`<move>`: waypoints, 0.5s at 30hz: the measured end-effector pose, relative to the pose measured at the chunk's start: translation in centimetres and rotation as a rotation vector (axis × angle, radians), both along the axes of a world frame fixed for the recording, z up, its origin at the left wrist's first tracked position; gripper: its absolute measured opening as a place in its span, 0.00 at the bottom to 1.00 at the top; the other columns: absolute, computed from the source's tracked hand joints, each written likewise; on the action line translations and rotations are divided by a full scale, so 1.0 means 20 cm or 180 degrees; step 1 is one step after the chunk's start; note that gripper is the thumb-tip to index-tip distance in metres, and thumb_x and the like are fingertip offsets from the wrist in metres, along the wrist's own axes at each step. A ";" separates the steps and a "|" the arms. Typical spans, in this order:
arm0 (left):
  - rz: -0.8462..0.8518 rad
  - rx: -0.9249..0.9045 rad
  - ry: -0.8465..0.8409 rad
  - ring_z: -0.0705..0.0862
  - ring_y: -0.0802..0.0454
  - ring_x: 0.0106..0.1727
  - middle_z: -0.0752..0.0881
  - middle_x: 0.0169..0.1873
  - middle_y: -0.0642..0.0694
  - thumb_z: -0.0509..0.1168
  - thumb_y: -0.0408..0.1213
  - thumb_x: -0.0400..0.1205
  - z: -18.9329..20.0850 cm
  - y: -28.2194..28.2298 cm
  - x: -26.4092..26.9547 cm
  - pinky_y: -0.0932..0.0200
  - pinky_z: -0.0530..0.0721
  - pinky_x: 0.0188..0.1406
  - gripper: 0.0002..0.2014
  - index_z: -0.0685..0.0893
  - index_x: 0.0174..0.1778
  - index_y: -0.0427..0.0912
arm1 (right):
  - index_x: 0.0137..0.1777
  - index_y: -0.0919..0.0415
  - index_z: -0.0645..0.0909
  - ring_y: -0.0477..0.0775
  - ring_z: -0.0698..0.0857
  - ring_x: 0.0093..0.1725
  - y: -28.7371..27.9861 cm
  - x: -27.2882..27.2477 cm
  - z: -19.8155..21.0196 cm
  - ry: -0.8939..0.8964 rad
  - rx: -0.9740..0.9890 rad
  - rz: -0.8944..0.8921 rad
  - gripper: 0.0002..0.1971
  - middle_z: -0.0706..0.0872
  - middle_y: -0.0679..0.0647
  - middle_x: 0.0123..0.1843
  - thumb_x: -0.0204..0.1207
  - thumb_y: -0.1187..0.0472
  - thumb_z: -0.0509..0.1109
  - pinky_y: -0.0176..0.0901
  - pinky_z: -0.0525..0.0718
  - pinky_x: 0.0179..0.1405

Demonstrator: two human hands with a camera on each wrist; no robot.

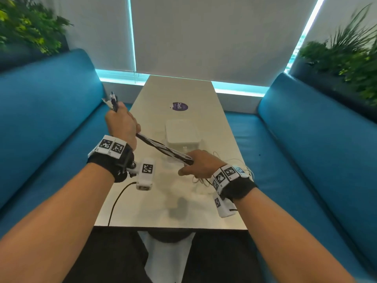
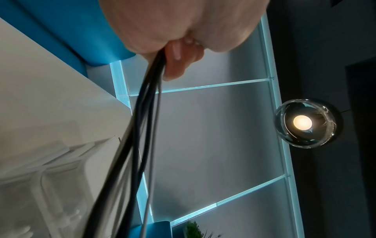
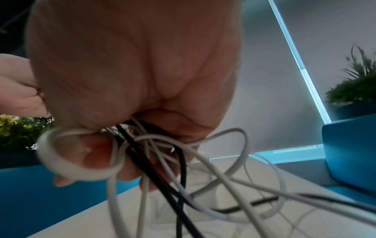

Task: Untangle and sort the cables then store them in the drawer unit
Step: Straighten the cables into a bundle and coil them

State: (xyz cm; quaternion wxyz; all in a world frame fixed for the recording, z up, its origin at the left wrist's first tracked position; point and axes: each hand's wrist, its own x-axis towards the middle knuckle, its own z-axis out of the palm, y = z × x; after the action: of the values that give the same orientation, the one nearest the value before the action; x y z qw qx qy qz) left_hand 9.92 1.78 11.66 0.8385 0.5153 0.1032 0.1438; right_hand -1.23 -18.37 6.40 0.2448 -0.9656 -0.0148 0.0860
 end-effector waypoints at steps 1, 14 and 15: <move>0.0053 0.0028 0.0026 0.63 0.55 0.15 0.66 0.17 0.53 0.56 0.42 0.89 0.00 0.00 0.01 0.68 0.64 0.18 0.18 0.67 0.32 0.45 | 0.42 0.51 0.81 0.52 0.89 0.35 -0.01 0.00 0.01 -0.0023 -0.0128 -0.0030 0.12 0.89 0.53 0.38 0.71 0.46 0.78 0.44 0.87 0.39; 0.0458 0.0277 0.0356 0.64 0.52 0.22 0.66 0.27 0.48 0.56 0.45 0.87 -0.15 0.26 0.21 0.64 0.66 0.21 0.14 0.70 0.36 0.47 | 0.59 0.58 0.75 0.49 0.84 0.41 -0.06 -0.07 0.01 0.0427 0.0597 -0.0077 0.27 0.90 0.54 0.43 0.72 0.39 0.77 0.45 0.76 0.44; 0.0443 0.0293 0.0363 0.65 0.52 0.22 0.66 0.27 0.49 0.56 0.45 0.87 -0.15 0.26 0.21 0.63 0.67 0.20 0.14 0.70 0.36 0.47 | 0.58 0.59 0.75 0.49 0.84 0.41 -0.07 -0.07 0.00 0.0425 0.0598 -0.0030 0.27 0.89 0.54 0.44 0.72 0.40 0.78 0.45 0.76 0.44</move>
State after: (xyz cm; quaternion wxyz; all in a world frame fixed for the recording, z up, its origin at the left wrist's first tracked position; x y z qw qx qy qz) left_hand 14.10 6.93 8.64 0.7947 0.5522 0.1795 0.1767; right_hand -2.58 -19.70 6.44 0.3351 -0.9306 -0.0019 0.1472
